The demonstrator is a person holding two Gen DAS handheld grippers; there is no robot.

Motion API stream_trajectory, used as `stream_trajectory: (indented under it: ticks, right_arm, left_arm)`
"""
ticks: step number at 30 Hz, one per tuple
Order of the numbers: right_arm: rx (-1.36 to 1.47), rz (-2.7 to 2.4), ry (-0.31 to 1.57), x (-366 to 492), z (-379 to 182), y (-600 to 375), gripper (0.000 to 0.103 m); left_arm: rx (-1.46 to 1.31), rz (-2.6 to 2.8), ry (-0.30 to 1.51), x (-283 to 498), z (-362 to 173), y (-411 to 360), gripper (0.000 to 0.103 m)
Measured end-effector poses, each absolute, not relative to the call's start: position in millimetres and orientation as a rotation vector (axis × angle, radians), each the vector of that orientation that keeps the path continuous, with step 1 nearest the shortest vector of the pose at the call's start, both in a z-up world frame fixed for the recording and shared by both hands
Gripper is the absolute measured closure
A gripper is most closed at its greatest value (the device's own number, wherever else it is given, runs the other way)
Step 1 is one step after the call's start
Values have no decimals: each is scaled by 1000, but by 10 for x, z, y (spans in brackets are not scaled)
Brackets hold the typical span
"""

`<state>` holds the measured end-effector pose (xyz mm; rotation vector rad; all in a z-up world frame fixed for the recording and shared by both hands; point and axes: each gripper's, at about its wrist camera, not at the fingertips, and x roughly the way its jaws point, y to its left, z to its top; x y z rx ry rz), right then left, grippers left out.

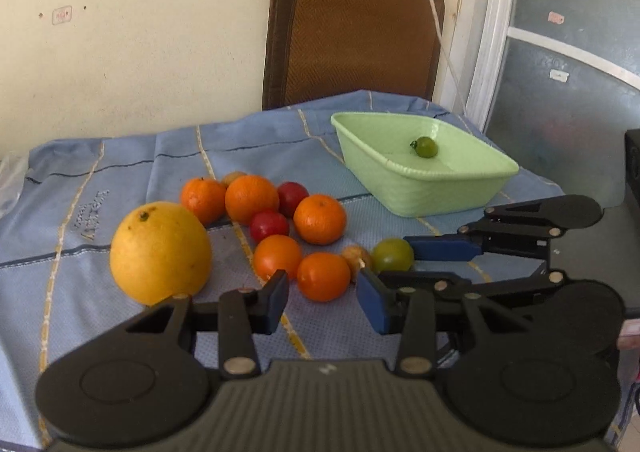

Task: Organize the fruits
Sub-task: 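Grasp an orange tangerine with the left tool while the right tool grasps a green tomato, then open the left tool over the bowl while the right tool drops its green tomato in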

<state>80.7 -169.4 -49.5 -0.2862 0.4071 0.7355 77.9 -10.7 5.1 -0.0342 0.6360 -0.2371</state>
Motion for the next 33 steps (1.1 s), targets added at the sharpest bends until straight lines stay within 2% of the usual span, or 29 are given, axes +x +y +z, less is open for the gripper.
stream_trajectory:
  ticks: [3,5,14,21,31,33]
  right_arm:
    - [-269,724,405,807,-486,-1743,73]
    - [-243,714,403,800,-476,-1809,73]
    - [-69,617,270,695,-273,-2335,73]
    - [46,425,212,1016,-209,-2683,73]
    - [73,381,240,1201,-376,-2800,71]
    - [113,387,255,1233,-385,-2848,68]
  left_arm:
    - [-29,-239,645,812,26,-136,66]
    - [-22,-235,645,821,17,-149,71]
    - [-69,-297,587,716,293,-240,72]
    - [-48,-346,527,1192,565,-649,72]
    - [-6,-391,606,1769,349,-1148,71]
    - [-1,-386,604,1776,307,-1181,70]
